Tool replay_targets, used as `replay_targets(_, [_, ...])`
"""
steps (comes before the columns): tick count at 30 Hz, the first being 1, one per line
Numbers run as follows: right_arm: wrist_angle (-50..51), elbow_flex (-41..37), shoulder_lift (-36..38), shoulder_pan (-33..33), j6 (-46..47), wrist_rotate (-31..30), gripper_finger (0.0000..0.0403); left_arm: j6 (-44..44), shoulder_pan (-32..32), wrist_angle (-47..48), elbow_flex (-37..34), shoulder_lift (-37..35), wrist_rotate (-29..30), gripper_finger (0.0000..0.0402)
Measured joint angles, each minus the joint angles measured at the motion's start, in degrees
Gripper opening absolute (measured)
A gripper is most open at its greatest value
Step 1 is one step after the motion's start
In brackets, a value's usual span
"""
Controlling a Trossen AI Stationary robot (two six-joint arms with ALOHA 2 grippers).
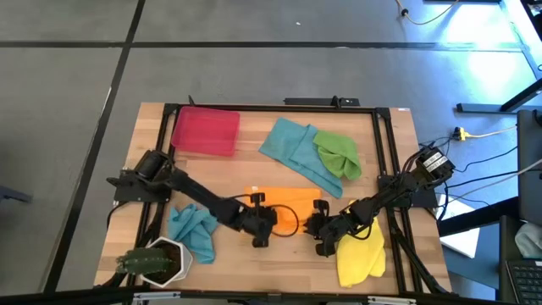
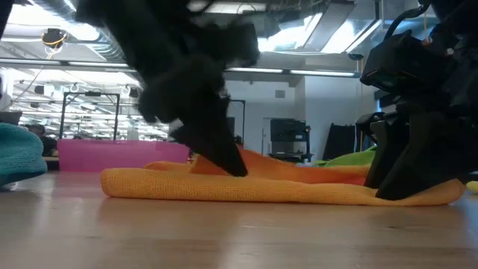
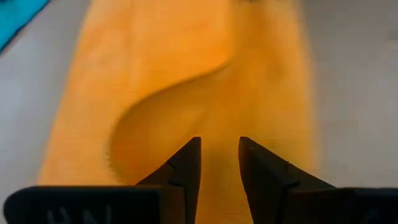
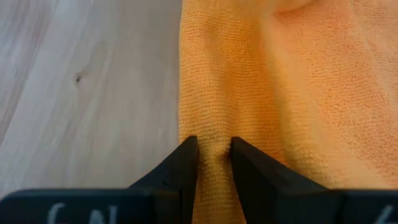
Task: Roll microfiber towels into tight, uniform cylinder then place into a basket
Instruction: Fold the orange microfiber towel
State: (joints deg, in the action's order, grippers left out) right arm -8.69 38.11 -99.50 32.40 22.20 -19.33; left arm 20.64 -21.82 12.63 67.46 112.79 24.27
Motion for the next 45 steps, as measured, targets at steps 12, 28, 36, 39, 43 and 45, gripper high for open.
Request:
replay_targets(12, [-0.12,0.0,0.0,0.0,-0.08,0.0,0.0101,4.77,8.84,12.94,0.09,0.04,5.73,0.0098])
replay_targets(28, [-0.26,0.02,0.0,-0.04,0.0,0.82,0.0101,4.37,12.02,21.68,1.66,-2.11,12.78,0.0098])
replay_targets(36, [-0.44,0.02,0.0,0.0,0.02,1.49,0.0101,7.57,10.93,22.66,4.13,-6.3,14.98,0.0098])
replay_targets(39, [-0.46,0.02,0.0,0.0,0.02,1.49,0.0101,5.21,7.88,18.7,4.66,-6.18,10.15,0.0098])
replay_targets(43, [-0.5,0.02,0.0,0.0,0.02,1.47,0.0101,4.28,3.01,10.95,4.9,-4.3,5.82,0.0098])
replay_targets(45, [-0.52,0.02,0.0,0.0,0.08,1.46,0.0101,4.29,0.69,9.06,4.89,-3.18,5.44,0.0098])
